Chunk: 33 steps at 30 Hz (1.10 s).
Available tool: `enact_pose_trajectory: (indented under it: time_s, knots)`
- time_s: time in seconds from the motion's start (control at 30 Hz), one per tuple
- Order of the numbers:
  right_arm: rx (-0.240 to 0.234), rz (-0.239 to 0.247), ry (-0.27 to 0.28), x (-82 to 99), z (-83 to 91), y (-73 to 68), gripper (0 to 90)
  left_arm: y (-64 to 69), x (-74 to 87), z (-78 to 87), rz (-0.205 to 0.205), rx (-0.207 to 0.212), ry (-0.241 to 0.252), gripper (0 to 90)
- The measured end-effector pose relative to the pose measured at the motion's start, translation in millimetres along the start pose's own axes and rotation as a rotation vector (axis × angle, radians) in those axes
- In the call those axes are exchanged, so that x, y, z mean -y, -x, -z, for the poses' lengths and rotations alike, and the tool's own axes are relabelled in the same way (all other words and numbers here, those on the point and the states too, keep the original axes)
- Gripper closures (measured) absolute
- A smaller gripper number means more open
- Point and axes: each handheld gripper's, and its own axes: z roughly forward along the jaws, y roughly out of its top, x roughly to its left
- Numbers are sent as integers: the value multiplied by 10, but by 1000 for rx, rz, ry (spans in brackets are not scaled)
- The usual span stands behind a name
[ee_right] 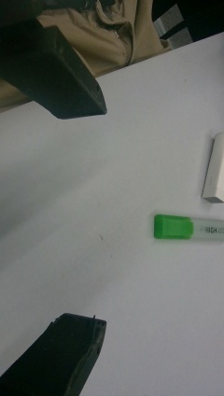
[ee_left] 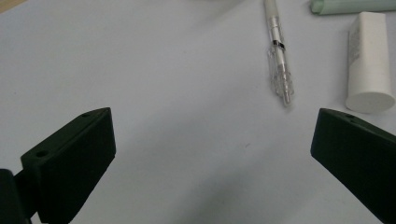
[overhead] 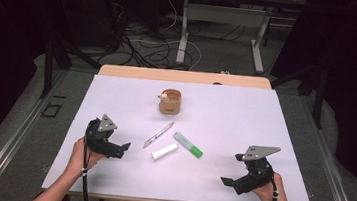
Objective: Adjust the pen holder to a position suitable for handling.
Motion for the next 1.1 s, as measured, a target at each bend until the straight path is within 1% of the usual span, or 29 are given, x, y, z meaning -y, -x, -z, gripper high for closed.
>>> enact_pose_trajectory:
  time_s: [0.1, 0.17, 0.23, 0.27, 0.33, 0.4, 0.43, 0.5, 0.53, 0.57, 0.6, 0.63, 0.67, 0.73, 0.77, 0.8, 0.83, 0.87, 0.9, 0.93, 0.97, 1.0, 1.03, 1.1]
  knots:
    - [1, 0, 0, 1, -2, 1, 0, -17, -37, -39, 1, -4, 0, 1]
    - [0, 0, 0, 2, -3, 2, 0, -40, -90, -102, 6, -2, 0, 1]
    - [-1, 1, 0, 2, -2, 2, 0, -50, -110, -118, 8, -4, -3, 2]
    - [-1, 1, 0, 2, -2, 2, 0, -63, -133, -148, 10, -2, 3, 2]
    - [-1, 0, -1, 1, -5, 3, 0, -88, -191, -203, 6, -10, -2, 2]
    - [2, 3, 2, 1, -8, 3, 0, -96, -213, -223, 11, -7, -3, 2]
    - [-1, 1, 0, 1, -8, 4, 0, -102, -233, -250, 13, -9, 4, 2]
    - [3, -2, 0, 2, -11, 1, 0, -120, -297, -327, 13, -6, 0, 2]
    - [0, 0, -1, 1, -11, 3, 0, -120, -297, -327, 13, -6, 0, 2]
    - [-1, 1, -3, 0, -10, 3, 0, -130, -339, -384, 14, -6, -5, 3]
    - [-1, 0, -2, 0, -10, 3, 0, -133, -363, -410, 23, -5, -5, 3]
    - [4, -2, 0, 1, -11, 1, 0, -141, -390, -433, 16, -10, -7, 6]
    - [4, -2, 0, 1, -11, 1, 0, -141, -390, -433, 16, -10, -7, 20]
    - [-6, -4, -5, 3, -11, 2, 0, -141, -437, -479, 24, -14, -4, 81]
    - [0, 0, -4, 2, -12, 4, 0, -145, -460, -508, 16, -24, 5, 112]
    - [2, -2, -3, 2, -9, 2, 0, -145, -482, -536, 21, -20, 4, 152]
    - [2, -11, -6, 3, -7, -3, 0, -154, -529, -590, 16, -19, -4, 177]
    - [0, -3, -5, 3, -9, 2, 0, -151, -551, -614, 22, -8, -8, 185]
    - [-3, -5, -9, 5, -6, -1, 0, -151, -551, -614, 22, -8, -8, 238]
    - [-5, -4, -9, 5, -5, -1, 0, -144, -594, -681, 22, -21, 0, 299]
    - [-5, -4, -9, 5, -5, -1, 0, -144, -594, -681, 22, -21, 0, 311]
    - [-4, 7, -2, 4, -2, 6, 0, -157, -638, -738, 26, -19, -9, 334]
    - [-1, 8, -2, 5, -1, 7, 0, -168, -659, -764, 29, -12, -13, 366]
    - [-2, 9, -4, 5, -2, 10, 0, -170, -679, -791, 34, -12, -15, 416]
